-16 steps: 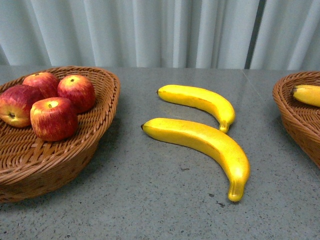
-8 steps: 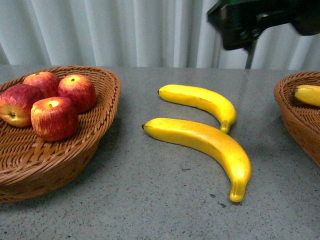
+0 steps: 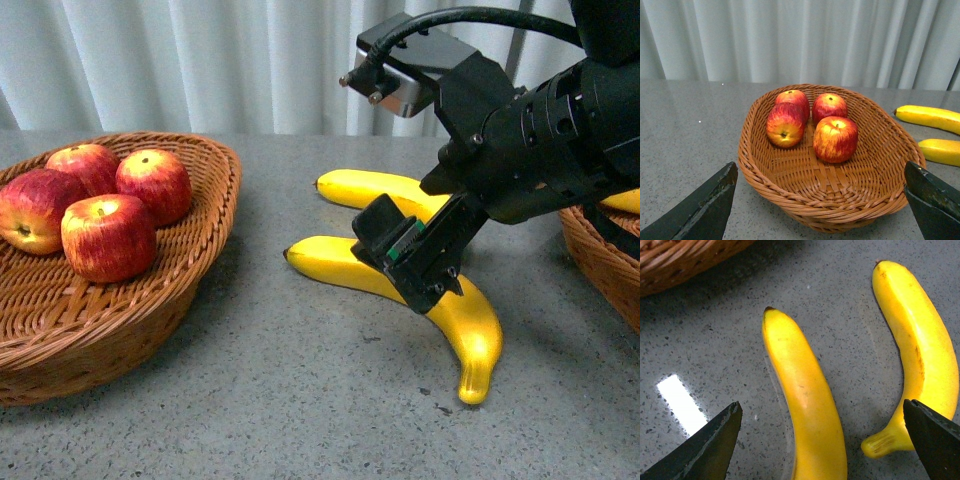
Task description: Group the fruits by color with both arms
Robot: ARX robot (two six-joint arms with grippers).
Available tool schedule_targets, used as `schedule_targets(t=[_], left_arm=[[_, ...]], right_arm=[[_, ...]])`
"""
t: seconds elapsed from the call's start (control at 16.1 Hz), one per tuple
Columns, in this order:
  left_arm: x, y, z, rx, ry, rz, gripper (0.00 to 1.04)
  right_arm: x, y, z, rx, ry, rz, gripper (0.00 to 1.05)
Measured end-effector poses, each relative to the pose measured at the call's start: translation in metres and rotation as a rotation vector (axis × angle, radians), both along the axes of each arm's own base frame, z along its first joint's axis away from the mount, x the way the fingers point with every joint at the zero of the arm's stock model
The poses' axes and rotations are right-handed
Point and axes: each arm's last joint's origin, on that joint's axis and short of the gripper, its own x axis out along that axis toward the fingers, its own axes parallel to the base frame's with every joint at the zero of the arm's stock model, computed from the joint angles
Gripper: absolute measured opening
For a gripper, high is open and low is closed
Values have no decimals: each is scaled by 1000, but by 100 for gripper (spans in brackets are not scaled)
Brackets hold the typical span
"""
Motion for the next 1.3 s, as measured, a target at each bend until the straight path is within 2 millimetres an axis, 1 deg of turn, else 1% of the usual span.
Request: schedule_targets(t=[0.19, 0.37, 0.43, 0.5, 0.56, 0.68, 0.81, 0.87, 0.93, 1.05, 1.12, 1.18, 1.24, 1.3], left_arm=[[0, 0, 0, 0, 0, 0, 98], [0, 0, 0, 1, 0, 0, 98], [0, 0, 0, 1, 0, 0, 98], [0, 0, 0, 1, 0, 0, 98], [0, 0, 0, 1, 0, 0, 98], [0, 0, 0, 1, 0, 0, 98], [0, 0, 0, 1, 0, 0, 98], [0, 0, 0, 1, 0, 0, 98], [0, 0, 0, 1, 0, 0, 98], [0, 0, 0, 1, 0, 0, 98], [0, 0, 0, 1, 0, 0, 98], [0, 0, 0, 1, 0, 0, 98], [0, 0, 0, 1, 0, 0, 98], [0, 0, 0, 1, 0, 0, 98]], right_arm=[[4, 0, -11, -75, 16, -10, 98], [8, 3, -27, -141, 49, -29, 98], [6, 2, -38, -163, 77, -15, 91], [3, 2, -42, -166, 86, 2, 78], [1, 3, -44, -168, 91, 10, 68], [1, 2, -45, -168, 83, 12, 54], [3, -2, -41, -154, 61, 6, 40], [5, -6, -34, -123, 34, -6, 35], [9, -16, -19, -83, -7, -32, 35], [18, -42, 14, -42, -89, -110, 35], [22, -61, 34, -26, -144, -163, 35], [24, -78, 47, -22, -190, -209, 35], [26, -106, 60, -38, -245, -281, 35], [25, -125, 63, -56, -247, -324, 35]])
